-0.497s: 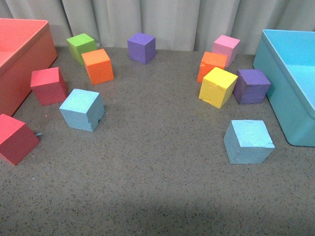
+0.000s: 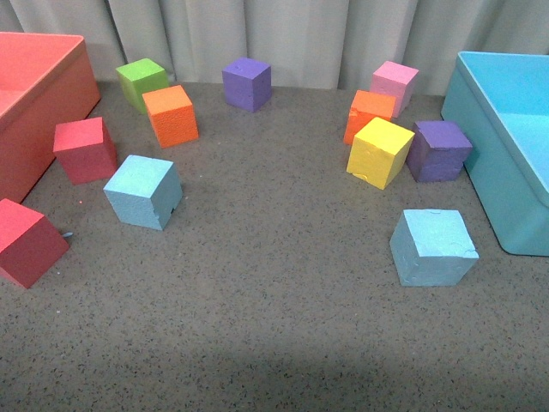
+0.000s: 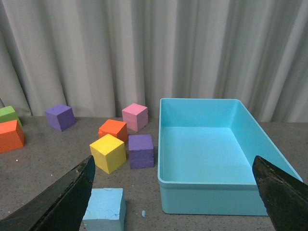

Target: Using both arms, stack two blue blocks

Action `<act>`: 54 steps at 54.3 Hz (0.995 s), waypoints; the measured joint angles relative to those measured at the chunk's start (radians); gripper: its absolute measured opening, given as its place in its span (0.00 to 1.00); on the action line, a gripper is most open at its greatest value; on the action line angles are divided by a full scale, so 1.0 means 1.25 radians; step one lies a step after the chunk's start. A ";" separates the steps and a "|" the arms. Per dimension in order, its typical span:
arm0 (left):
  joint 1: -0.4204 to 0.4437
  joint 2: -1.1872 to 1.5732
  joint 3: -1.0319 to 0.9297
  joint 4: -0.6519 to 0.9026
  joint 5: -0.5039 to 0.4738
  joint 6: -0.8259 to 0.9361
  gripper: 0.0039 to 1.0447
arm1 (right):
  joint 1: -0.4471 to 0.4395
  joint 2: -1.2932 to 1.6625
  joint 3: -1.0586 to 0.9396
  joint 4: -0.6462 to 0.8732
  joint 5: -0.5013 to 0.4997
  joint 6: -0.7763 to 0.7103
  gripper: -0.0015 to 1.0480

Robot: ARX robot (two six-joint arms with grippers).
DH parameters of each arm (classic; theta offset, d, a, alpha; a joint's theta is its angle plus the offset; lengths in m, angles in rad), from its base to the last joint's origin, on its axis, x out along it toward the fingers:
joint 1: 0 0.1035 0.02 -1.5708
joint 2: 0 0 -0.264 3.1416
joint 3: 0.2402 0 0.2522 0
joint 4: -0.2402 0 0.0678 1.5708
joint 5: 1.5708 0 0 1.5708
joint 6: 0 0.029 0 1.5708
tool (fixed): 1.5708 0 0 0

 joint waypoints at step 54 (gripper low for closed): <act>0.000 0.000 0.000 0.000 0.000 0.000 0.94 | 0.051 0.088 0.013 0.012 0.167 -0.171 0.91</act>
